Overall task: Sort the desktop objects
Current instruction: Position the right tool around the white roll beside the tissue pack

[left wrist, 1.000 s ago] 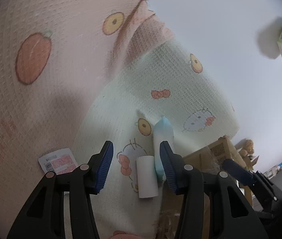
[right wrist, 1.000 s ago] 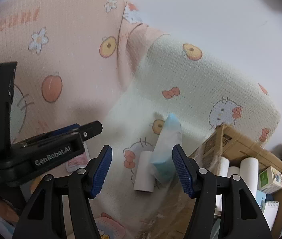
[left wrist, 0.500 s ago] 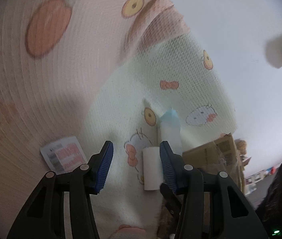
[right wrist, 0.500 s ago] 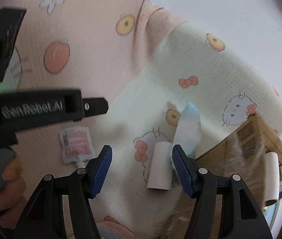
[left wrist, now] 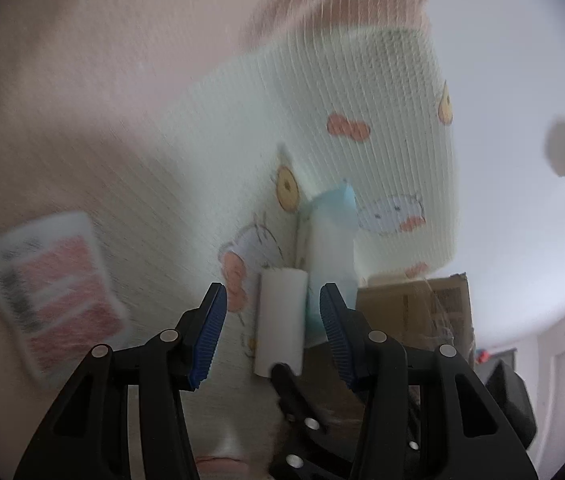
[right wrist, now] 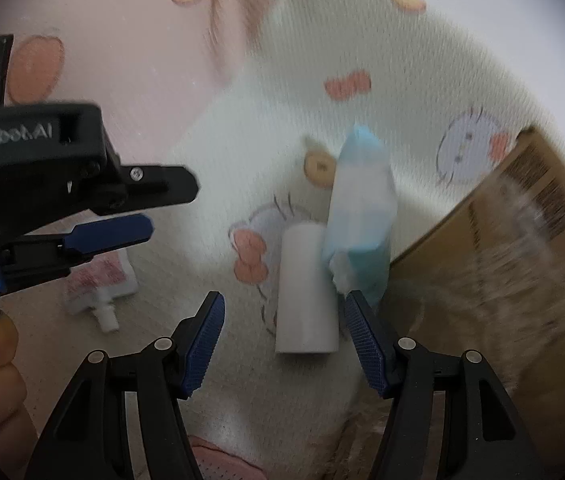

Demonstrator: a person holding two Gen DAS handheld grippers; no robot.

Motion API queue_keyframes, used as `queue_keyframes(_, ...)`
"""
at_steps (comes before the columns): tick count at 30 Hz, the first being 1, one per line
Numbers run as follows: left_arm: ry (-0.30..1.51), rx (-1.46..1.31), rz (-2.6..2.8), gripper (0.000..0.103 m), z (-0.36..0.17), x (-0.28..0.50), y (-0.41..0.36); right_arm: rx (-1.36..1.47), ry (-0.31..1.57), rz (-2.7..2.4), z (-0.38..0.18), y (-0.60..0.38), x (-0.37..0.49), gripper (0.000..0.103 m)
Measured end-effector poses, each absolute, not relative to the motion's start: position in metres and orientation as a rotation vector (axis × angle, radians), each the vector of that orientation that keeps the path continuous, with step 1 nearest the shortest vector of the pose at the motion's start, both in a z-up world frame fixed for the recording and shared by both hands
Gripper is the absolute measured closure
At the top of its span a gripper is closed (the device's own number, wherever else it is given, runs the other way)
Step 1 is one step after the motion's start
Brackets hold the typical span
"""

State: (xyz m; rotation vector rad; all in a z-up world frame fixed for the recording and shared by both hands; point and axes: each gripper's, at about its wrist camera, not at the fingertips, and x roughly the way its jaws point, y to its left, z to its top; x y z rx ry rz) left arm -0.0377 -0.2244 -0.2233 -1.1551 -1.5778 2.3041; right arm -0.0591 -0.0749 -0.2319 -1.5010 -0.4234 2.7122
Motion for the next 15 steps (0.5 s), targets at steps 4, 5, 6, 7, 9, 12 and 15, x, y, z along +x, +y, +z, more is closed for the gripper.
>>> queue_keyframes(4, -1.529, -1.222, 2.287, 0.051, -0.23, -0.052, -0.216, -1.54, -0.369, 2.658, -0.242, -0.067, -0.066, 0.043)
queue_keyframes(5, -1.505, -1.243, 2.3, 0.051, -0.23, -0.056, -0.215, -1.545, -0.355, 2.653, -0.244, -0.065, -0.068, 0.043)
queue_keyframes(6, -1.483, -1.251, 2.303, 0.051, -0.231, -0.06, -0.213, -1.543, -0.343, 2.649, -0.245, -0.063, -0.069, 0.043)
queue_keyframes(7, -1.478, -1.252, 2.293, 0.051, -0.233, -0.063, -0.213, -1.546, -0.339, 2.643, -0.247, -0.062, -0.07, 0.043)
queue_keyframes(9, -1.497, -1.255, 2.246, 0.051, -0.239, -0.072, -0.212, -1.556, -0.343, 2.632, -0.25, -0.06, -0.073, 0.043)
queue_keyframes(12, -1.46, -1.298, 2.252, 0.051, -0.244, -0.083, -0.208, -1.567, -0.357, 2.619, -0.255, -0.059, -0.076, 0.043)
queue_keyframes(15, -1.388, -1.338, 2.236, 0.051, -0.246, -0.093, -0.201, -1.571, -0.356, 2.607, -0.26, -0.058, -0.08, 0.043)
